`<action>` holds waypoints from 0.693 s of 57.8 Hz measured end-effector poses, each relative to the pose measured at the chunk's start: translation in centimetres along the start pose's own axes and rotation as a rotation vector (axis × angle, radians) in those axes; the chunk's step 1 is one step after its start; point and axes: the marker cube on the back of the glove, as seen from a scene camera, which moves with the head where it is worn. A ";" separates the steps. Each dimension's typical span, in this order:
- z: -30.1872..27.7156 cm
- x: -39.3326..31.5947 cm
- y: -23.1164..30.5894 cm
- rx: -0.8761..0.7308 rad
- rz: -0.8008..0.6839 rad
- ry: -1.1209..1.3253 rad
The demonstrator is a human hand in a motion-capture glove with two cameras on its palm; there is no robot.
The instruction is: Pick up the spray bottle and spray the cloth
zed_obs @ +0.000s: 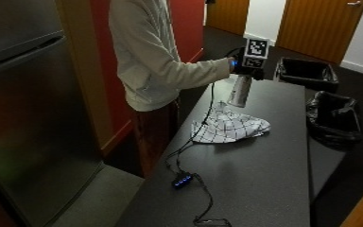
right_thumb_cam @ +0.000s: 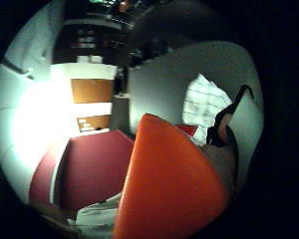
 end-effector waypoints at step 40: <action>26.2 -7.3 -9.2 0.104 -0.088 -0.491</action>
